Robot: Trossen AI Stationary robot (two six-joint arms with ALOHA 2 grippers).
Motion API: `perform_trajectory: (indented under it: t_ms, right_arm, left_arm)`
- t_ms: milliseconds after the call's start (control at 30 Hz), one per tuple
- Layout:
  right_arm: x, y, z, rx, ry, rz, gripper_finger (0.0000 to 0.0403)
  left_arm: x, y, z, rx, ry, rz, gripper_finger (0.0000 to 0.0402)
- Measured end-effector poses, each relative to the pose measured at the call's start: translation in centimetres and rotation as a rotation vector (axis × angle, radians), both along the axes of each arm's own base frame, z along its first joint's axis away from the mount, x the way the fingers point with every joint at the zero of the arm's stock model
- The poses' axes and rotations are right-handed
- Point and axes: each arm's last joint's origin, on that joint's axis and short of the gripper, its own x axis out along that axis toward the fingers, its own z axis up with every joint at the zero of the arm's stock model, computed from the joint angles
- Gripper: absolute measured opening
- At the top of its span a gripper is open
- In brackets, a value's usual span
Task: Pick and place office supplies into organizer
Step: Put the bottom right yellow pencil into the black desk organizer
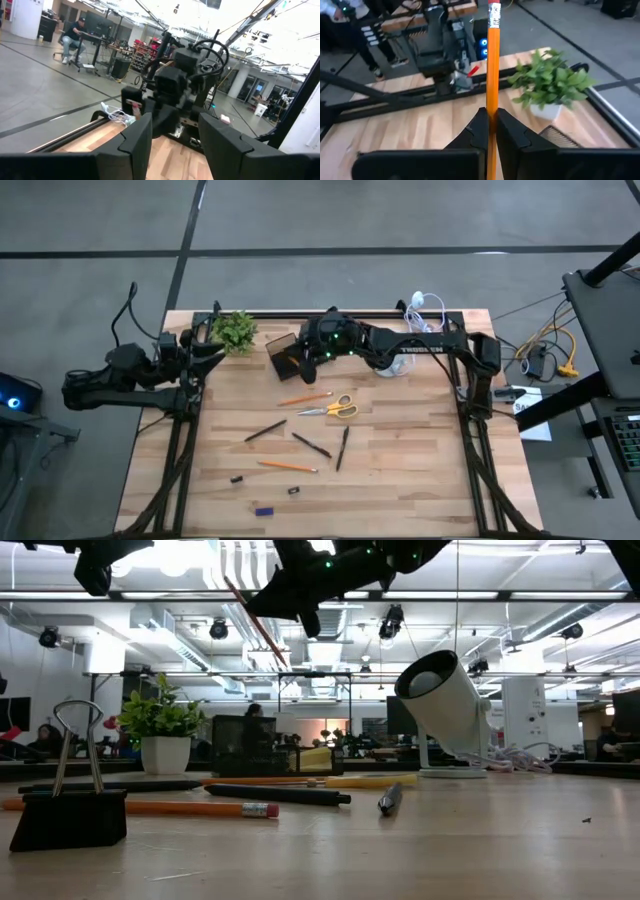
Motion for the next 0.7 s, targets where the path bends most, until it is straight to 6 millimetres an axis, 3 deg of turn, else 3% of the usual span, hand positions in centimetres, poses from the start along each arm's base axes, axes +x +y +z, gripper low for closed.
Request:
perform_trajectory:
  t_ms: [300, 700]
  right_arm:
    - [-0.3, -2.3, 0.2, -0.03, -0.127, -0.045, 0.0008]
    - [-1.4, -4.4, -1.2, -0.063, -0.279, -0.095, 0.0008]
  left_arm:
    - [0.0, 0.0, 0.0, 0.0, -0.001, 0.0, 0.0146]
    - [0.0, 0.0, 0.0, -0.003, -0.002, 0.0, 0.0146]
